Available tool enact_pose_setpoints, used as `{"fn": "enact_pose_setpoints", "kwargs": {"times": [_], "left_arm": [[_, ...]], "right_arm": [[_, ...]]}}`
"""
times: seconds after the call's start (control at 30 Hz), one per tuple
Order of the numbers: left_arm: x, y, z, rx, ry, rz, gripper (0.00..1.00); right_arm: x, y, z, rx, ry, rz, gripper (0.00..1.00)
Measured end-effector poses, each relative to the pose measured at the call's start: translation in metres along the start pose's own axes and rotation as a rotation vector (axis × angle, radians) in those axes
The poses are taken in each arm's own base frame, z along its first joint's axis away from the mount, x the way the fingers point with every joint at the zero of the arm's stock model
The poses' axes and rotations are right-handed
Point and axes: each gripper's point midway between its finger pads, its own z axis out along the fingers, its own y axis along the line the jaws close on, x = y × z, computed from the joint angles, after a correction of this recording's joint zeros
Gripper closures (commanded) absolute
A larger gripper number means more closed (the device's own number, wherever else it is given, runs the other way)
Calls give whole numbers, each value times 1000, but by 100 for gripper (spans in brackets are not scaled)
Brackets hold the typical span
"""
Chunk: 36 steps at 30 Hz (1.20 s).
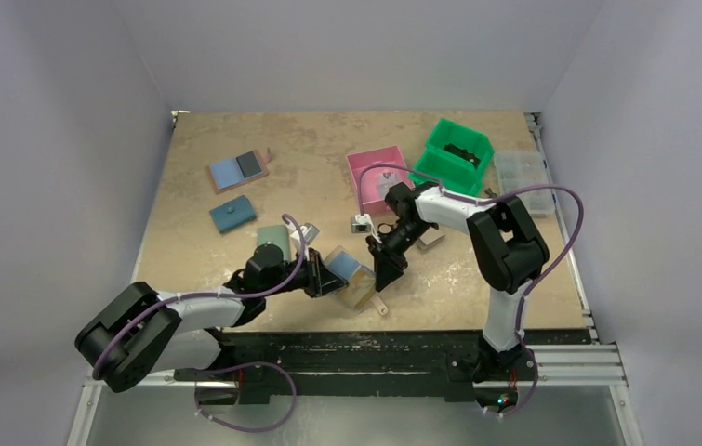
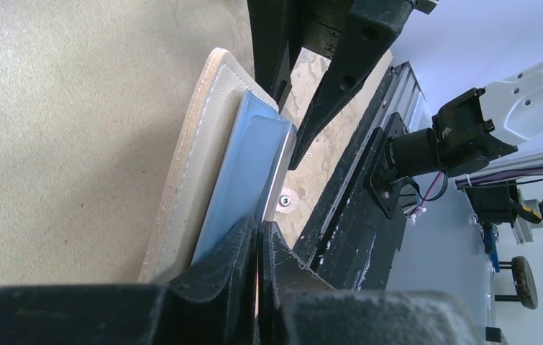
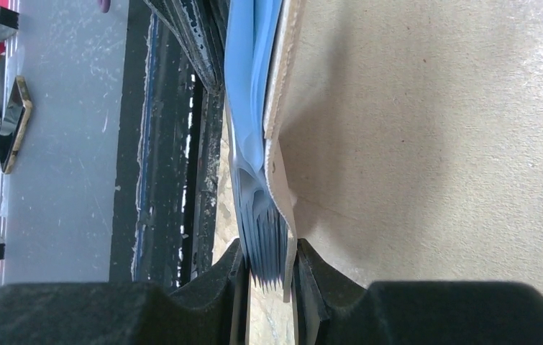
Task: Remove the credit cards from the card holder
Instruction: Remove the credit card from the card holder.
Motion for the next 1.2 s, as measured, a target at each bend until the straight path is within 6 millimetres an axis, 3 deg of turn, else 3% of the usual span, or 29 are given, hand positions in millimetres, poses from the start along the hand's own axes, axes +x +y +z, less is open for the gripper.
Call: {"fn": "enact_pose_setpoints", "kwargs": {"times": [0.4,0.5,0.6,0.83,0.97,1.2], "left_arm": [[-13,-9,1,24,-32,-7,89],[-19,-11,-1,19,-53,1,83],[-27,-15,-3,-4,-71,30,72],[-39,-50,5,-48,-78,220,68],[-34,-30,5,-145,-64,263,66],[-16,-5,7,-247,4,324,64]], "right_arm": [[6,-2,2,-2,18,49,100],[6,-1,2,-2,18,53,97],[6,-2,2,4,18,71,86],[9,-14,2,76,43,163,54],[18,-31,0,165,60,205,49],[11,-50,-20,294,26,195,48]]}}
